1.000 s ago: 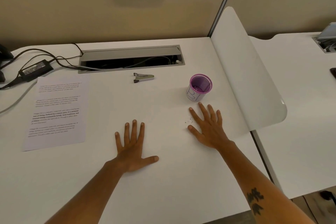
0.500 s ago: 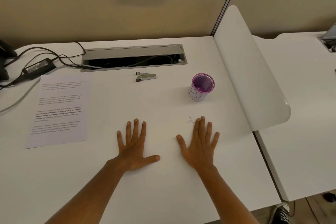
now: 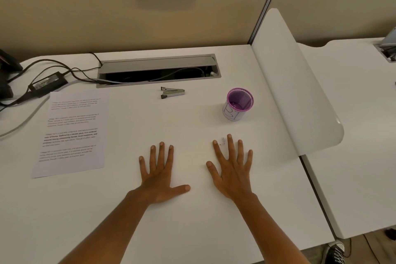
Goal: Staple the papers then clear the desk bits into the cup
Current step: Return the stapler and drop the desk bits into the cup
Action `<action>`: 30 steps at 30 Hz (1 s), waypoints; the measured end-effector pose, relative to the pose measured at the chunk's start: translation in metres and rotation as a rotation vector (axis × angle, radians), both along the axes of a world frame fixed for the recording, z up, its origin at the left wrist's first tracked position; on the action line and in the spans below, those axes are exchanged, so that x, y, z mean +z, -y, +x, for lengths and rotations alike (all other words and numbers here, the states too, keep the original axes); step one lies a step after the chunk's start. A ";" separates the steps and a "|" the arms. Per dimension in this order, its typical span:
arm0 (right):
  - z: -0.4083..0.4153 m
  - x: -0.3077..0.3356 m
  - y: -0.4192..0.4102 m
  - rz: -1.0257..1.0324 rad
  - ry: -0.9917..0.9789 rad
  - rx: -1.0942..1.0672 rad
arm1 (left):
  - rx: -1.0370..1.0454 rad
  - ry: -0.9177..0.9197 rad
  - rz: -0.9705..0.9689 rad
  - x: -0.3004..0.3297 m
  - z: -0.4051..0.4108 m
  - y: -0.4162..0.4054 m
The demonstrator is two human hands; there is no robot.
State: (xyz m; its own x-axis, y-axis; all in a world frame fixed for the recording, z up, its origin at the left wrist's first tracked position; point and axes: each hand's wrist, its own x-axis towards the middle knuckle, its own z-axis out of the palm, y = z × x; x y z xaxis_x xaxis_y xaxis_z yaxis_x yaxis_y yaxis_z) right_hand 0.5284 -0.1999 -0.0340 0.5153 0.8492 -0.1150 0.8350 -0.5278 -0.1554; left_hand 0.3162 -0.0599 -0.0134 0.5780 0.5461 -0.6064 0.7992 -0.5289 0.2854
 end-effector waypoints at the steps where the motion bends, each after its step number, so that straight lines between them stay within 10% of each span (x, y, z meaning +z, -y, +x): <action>1: 0.002 -0.001 0.002 -0.005 0.021 0.018 | 0.001 0.001 -0.002 0.000 0.000 0.000; 22: -0.010 0.000 -0.027 0.032 -0.122 -0.246 | -0.003 -0.006 0.003 0.000 -0.002 -0.002; 30: 0.047 0.011 -0.043 0.224 -0.251 0.023 | -0.007 -0.001 -0.006 0.003 -0.001 -0.005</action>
